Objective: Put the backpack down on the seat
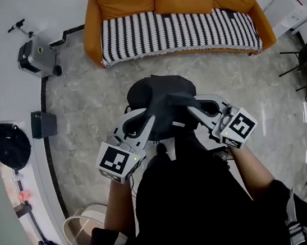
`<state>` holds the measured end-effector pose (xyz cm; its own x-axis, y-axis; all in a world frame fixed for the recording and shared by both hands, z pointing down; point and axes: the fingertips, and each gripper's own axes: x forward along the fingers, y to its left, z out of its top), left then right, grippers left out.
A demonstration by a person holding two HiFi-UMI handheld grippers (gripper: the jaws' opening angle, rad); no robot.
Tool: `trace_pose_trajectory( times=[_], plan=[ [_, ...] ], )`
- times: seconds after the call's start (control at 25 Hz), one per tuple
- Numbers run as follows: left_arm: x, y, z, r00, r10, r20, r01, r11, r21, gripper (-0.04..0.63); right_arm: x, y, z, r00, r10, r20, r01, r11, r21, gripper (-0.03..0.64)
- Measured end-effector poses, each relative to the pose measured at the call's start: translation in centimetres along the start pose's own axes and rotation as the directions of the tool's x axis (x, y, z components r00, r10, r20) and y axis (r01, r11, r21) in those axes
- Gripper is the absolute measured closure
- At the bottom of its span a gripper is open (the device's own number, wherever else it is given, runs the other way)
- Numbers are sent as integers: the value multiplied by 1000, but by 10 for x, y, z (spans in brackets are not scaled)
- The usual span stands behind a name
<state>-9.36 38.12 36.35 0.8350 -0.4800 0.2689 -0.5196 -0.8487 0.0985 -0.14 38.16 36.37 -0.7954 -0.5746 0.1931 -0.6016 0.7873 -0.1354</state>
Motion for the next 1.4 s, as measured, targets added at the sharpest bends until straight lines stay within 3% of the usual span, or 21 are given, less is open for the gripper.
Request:
trace_pose_trajectory(
  times=[0.48,0.92,1.4],
  plan=[
    [80,55,25,995,101,-18,-102,992,-76,541,22,-105,22,991,134,24,-134,991,-12,586],
    [147,94,77,983,185,18,-184,982,-43,541,29,-192,61,973,226,49,-221,971,-89,586],
    [191,111,82,975,221,1,-220,974,-52,541,33,-243,60,967,248,55,-245,967,-66,586]
  ],
)
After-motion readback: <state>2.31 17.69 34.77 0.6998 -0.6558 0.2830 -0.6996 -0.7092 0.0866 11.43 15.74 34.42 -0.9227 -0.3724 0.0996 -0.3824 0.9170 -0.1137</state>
